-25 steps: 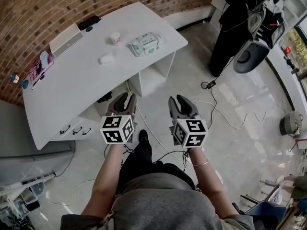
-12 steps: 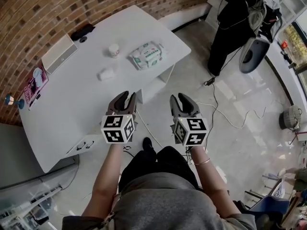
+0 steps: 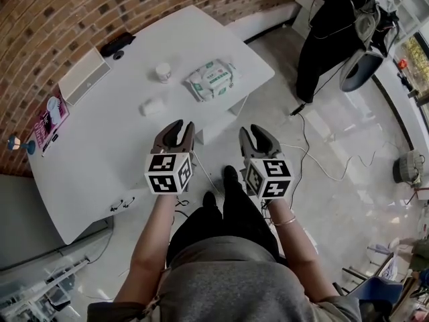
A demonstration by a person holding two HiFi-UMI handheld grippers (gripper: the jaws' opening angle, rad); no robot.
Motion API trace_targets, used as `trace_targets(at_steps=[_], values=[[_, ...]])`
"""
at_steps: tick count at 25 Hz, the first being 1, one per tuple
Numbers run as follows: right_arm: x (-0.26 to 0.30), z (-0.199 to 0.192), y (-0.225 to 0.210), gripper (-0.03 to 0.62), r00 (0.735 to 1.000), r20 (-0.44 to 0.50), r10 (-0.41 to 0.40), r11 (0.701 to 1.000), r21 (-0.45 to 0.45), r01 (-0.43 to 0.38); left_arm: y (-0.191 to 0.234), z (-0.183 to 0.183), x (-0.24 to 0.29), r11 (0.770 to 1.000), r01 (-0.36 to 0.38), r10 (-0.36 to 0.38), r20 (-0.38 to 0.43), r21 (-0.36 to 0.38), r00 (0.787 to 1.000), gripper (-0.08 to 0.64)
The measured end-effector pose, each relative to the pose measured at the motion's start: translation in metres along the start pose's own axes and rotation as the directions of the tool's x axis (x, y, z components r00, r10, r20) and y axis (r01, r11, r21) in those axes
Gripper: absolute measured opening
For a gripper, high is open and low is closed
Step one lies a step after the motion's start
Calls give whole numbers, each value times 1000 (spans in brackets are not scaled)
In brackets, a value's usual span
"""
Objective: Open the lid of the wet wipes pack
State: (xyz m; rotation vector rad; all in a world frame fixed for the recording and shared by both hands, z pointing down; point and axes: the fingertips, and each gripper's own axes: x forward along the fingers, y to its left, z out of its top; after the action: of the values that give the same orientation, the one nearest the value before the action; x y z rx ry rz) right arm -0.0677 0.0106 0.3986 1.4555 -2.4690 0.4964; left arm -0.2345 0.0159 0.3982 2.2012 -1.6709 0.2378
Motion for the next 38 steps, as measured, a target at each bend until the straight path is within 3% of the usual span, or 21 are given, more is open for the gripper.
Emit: trace_targets(at_steps=[16, 24, 38], values=[[90, 27, -27, 120, 994, -37, 107, 992, -62, -109, 26, 21, 68, 995, -99, 100, -49, 23, 994, 110], [125, 27, -38, 120, 981, -82, 176, 983, -45, -180, 30, 23, 97, 990, -141, 143, -92, 31, 985, 110], [172, 11, -34, 120, 950, -154, 271, 954, -90, -286, 30, 27, 130, 980, -164, 181, -166, 111, 969, 109]])
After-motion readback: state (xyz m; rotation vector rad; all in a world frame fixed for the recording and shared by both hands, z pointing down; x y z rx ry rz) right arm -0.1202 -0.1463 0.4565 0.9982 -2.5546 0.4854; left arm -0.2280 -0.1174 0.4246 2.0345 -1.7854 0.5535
